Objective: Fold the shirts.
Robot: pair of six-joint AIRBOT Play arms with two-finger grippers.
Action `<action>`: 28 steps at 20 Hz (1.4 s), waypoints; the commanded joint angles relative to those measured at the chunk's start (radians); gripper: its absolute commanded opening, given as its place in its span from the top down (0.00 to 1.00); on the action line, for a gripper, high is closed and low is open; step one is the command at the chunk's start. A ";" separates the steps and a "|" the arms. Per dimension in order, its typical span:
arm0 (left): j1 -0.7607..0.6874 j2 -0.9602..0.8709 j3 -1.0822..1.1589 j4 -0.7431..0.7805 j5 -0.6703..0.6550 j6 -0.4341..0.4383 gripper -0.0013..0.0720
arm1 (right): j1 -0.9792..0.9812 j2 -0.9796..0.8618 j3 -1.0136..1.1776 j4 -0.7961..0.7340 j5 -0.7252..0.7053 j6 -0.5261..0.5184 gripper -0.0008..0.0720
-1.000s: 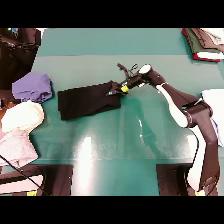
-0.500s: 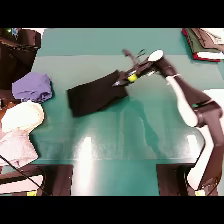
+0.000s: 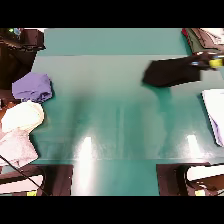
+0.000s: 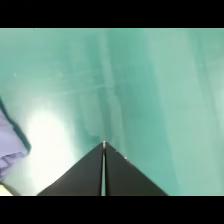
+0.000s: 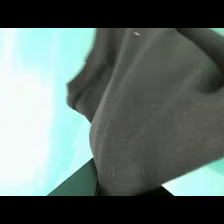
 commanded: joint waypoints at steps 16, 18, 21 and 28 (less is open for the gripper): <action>-0.003 0.001 0.000 -0.066 -0.003 -0.050 0.95 | -0.439 0.211 -0.031 -0.016 -0.124 0.069 0.96; -0.003 0.001 0.000 -0.066 -0.003 -0.040 0.95 | -0.438 0.244 -0.031 -0.016 -0.114 0.077 0.96; -0.003 0.001 0.000 -0.066 -0.005 -0.016 0.95 | -0.439 0.294 -0.031 -0.024 -0.105 0.080 0.96; -0.003 0.001 0.000 -0.066 -0.005 0.034 0.95 | -0.438 0.354 -0.032 -0.401 0.083 0.247 0.96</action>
